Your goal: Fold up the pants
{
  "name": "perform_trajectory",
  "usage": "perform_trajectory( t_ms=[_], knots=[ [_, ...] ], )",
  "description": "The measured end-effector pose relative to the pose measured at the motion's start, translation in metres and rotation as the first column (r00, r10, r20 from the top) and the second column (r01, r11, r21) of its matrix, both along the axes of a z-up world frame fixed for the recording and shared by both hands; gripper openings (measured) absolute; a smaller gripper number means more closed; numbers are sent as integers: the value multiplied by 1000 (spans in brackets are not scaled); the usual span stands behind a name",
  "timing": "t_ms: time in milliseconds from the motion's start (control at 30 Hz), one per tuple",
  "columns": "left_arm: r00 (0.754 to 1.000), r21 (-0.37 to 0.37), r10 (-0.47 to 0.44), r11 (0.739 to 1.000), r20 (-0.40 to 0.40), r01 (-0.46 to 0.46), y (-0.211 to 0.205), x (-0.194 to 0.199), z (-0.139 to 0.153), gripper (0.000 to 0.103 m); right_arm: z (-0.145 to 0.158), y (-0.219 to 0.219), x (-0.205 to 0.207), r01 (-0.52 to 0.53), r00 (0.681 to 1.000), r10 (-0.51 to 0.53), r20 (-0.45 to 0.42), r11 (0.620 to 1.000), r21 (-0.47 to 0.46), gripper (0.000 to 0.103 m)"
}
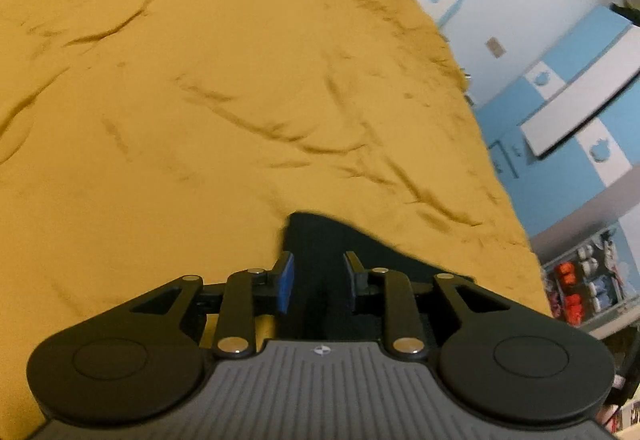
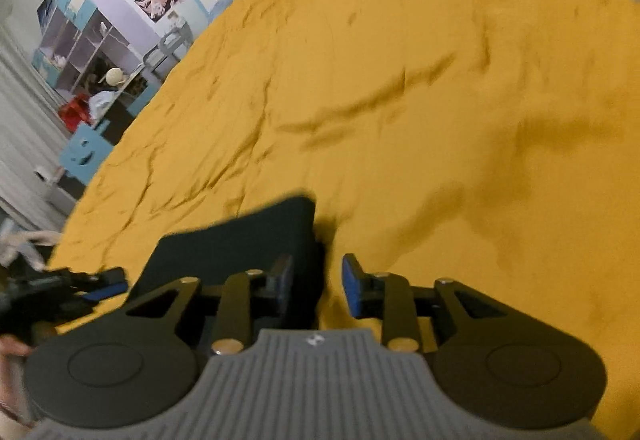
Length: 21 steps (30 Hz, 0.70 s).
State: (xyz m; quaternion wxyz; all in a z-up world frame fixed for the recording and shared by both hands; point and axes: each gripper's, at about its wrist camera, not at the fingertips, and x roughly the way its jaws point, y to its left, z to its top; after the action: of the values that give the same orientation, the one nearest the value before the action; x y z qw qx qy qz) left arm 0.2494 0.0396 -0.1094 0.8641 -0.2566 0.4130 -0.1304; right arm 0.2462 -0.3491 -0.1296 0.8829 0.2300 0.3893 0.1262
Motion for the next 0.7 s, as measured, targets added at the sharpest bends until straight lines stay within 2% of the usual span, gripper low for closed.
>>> perform_trajectory(
  t_ms=[67,133,233,300,400,500,533,567,600,633,700],
  knots=[
    [1000,39,-24,999,6,23,-14,7,0,28,2,5,9,-19,999,19,29,1000,6,11],
    [999,82,-39,996,19,38,-26,15,-5,25,1,16,19,-55,997,56,55,998,-20,7],
    [1000,125,-20,992,-11,22,-31,26,-16,18,-14,28,35,-75,997,76,5,991,-109,6],
    [999,149,0,989,-33,5,-31,30,-22,6,-25,29,43,-75,997,72,-25,990,-122,7],
    [999,146,25,989,-49,-17,-26,33,-24,6,-33,27,48,-62,997,57,-45,991,-121,9],
    [999,162,30,986,-39,-23,-27,27,-15,6,-24,37,47,-61,998,56,-35,984,-169,10],
    [999,177,28,984,-35,-22,-29,25,-10,8,-19,40,44,-62,998,58,-24,979,-193,11],
    [999,204,27,979,-29,-20,-31,20,-3,11,-14,41,40,-62,998,61,-14,975,-212,16],
    [999,229,25,973,-23,-19,-34,19,3,18,-8,42,37,-59,998,61,0,972,-229,16],
    [1000,256,28,966,-12,-24,-37,14,10,20,-3,42,32,-61,998,66,13,970,-235,17],
    [999,298,26,954,23,-32,-42,3,25,22,11,42,23,-61,997,70,32,971,-230,28]
  ],
)
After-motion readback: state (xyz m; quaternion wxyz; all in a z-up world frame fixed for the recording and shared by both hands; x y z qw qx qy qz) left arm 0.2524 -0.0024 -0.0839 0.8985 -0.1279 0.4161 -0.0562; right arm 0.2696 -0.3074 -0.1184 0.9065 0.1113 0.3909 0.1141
